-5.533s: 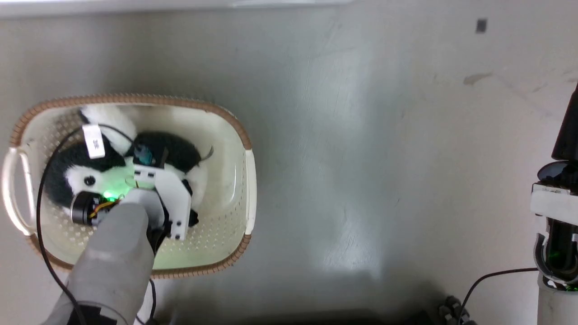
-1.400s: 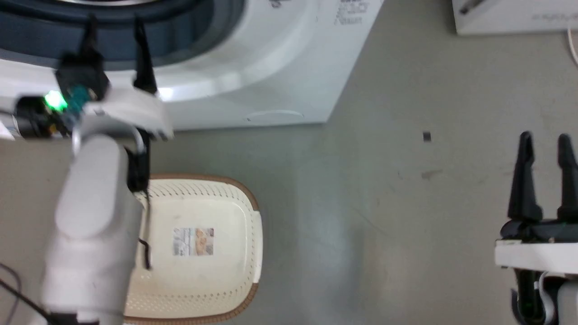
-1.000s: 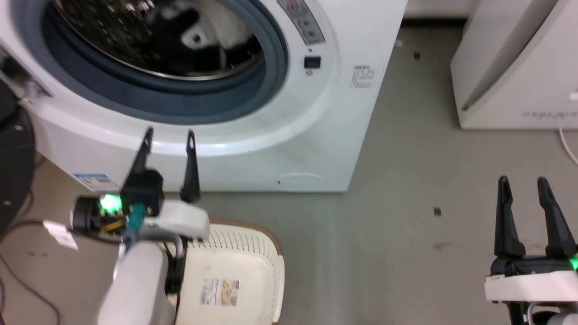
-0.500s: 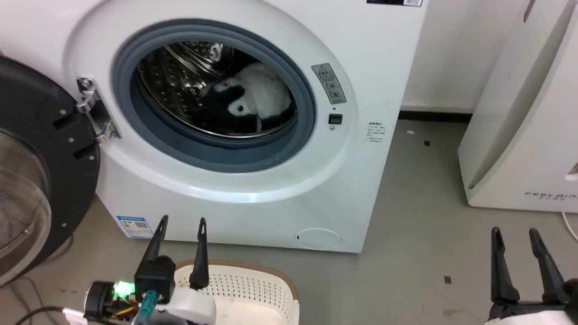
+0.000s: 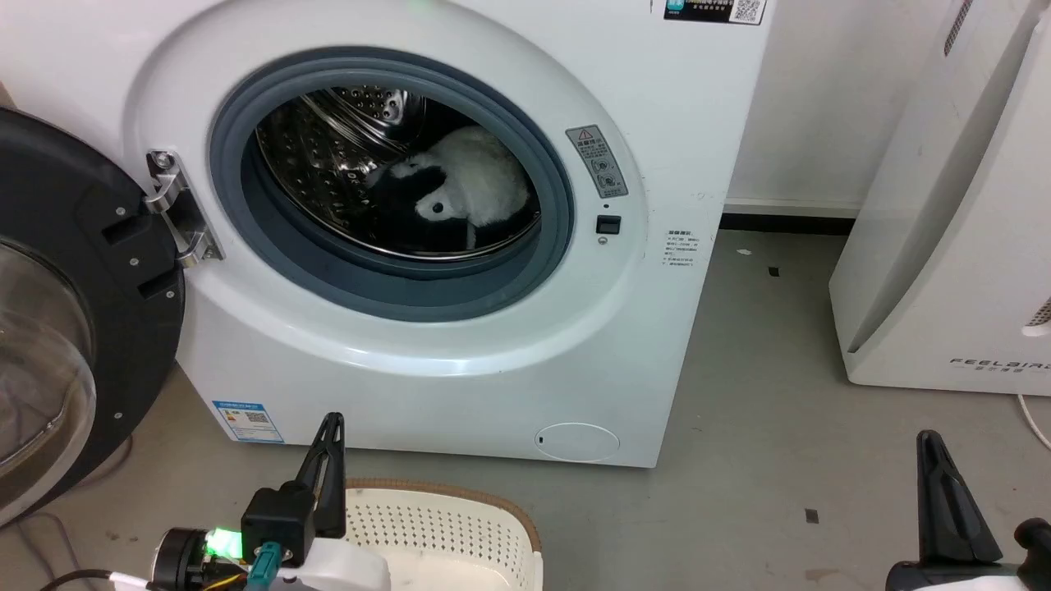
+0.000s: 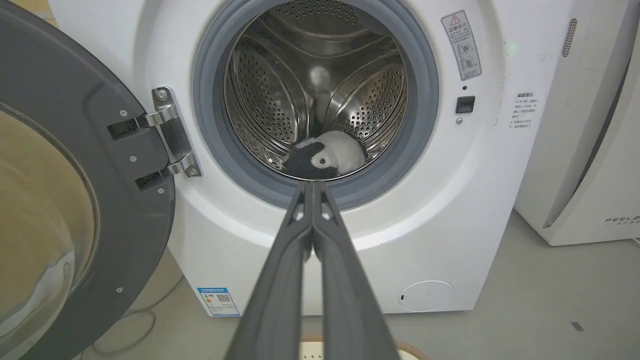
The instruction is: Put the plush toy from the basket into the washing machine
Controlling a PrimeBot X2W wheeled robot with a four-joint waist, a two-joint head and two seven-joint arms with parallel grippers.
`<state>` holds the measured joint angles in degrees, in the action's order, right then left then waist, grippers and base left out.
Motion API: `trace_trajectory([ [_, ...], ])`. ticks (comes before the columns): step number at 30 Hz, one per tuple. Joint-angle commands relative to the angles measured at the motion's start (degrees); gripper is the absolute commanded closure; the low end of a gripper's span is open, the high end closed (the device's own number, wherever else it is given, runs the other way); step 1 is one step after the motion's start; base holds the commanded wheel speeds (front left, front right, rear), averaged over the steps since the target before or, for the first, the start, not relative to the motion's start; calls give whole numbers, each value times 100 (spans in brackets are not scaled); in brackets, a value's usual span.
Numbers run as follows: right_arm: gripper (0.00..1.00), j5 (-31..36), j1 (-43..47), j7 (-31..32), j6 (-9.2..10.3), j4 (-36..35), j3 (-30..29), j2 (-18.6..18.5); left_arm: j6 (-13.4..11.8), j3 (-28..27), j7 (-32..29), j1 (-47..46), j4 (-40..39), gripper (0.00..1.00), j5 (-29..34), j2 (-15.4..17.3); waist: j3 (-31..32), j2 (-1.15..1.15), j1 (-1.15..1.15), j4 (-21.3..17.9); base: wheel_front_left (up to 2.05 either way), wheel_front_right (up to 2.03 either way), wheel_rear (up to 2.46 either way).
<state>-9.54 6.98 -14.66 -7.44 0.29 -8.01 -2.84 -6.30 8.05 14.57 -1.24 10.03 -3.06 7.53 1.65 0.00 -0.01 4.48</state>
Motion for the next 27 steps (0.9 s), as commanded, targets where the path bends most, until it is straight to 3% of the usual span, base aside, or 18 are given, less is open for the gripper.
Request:
trace_trajectory([
  [1, 100, 18, -22, 40, 0, -1, 20, 0, 20, -26, -40, 4, -29, 100, 10, -14, -3, 0, 1, -6, 0, 0, 0],
  [27, 100, 219, -167, 346, -1, -7, 188, -1, 151, -193, -344, 30, -238, 100, 74, -111, -38, 0, 1, -101, 0, 0, 0],
])
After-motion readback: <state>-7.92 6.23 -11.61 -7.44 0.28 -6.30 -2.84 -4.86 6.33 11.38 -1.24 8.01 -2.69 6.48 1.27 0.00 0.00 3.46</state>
